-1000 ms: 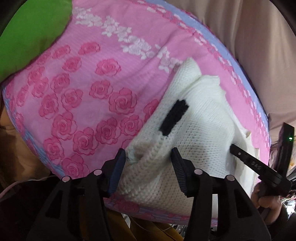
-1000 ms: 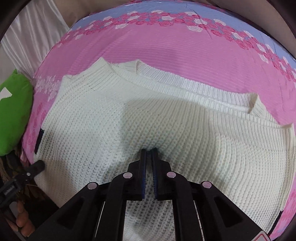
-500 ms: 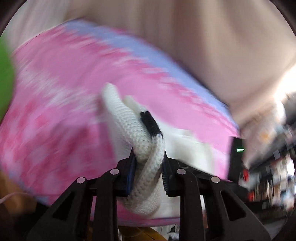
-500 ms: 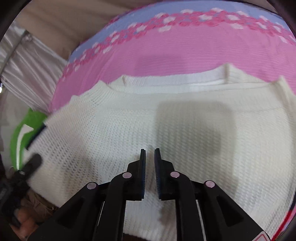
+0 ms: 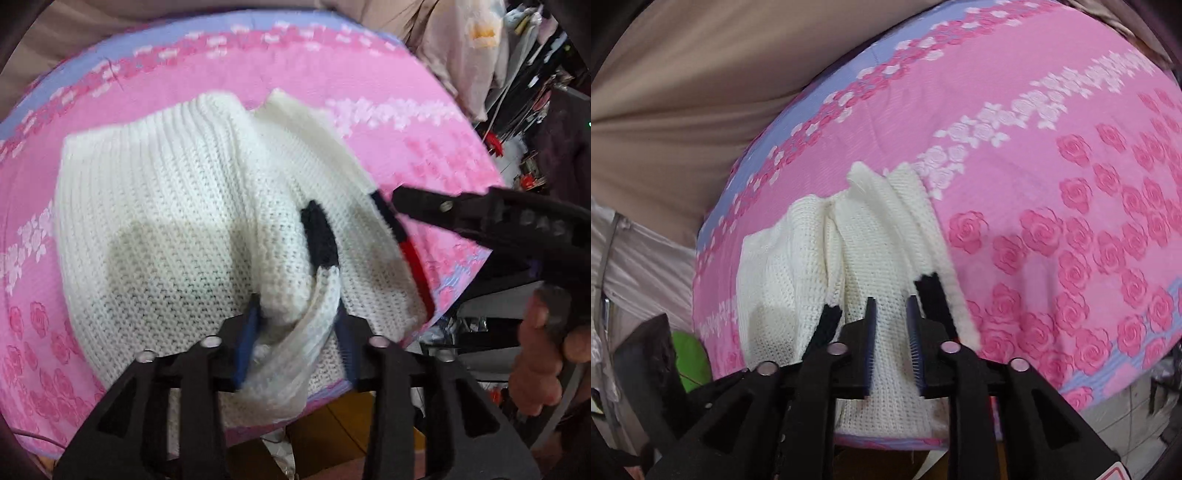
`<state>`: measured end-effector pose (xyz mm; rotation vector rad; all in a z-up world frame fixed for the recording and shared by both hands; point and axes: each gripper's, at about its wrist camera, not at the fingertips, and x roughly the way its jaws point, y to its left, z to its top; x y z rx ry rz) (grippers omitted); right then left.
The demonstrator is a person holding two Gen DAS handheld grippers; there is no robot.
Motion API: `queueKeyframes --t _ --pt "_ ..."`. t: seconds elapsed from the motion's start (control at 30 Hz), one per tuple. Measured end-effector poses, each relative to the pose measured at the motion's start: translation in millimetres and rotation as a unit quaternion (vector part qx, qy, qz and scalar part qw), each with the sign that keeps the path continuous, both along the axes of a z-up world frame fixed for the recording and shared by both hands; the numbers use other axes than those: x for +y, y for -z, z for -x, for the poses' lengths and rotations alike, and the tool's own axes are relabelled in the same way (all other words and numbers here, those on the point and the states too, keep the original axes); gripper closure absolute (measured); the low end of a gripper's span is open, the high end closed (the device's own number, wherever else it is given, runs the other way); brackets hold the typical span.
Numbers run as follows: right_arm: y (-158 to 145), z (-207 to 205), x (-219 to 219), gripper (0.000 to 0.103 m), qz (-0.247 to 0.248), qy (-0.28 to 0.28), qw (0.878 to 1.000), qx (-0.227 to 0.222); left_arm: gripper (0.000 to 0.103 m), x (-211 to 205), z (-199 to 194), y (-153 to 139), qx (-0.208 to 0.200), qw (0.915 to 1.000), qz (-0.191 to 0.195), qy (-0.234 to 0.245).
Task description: Fold small clothes
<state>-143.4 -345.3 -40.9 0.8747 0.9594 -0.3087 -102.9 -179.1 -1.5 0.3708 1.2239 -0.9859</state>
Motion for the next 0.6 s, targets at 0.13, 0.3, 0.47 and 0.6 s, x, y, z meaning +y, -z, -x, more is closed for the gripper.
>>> queueKeyframes --t 0.13,0.3,0.47,0.6 --pt "-6 -4 11 0.054 -0.01 -0.019 1.0 -0.017 0.022 31 -1 -32 -0.03 0.9988 0.039 -0.008" --pt "-1 -48 34 0.034 -0.015 -0.067 0.998 -0.003 0.02 73 -19 -12 0.018 0.9991 -0.016 -0.036" --pt "25 -80 53 0.033 -0.05 -0.091 0.993 0.048 0.021 114 -38 5 0.062 0.9914 -0.044 -0.106" --pt "17 -93 75 0.082 -0.027 -0.123 0.991 0.046 0.021 140 -52 1 0.066 0.9812 -0.019 -0.18"
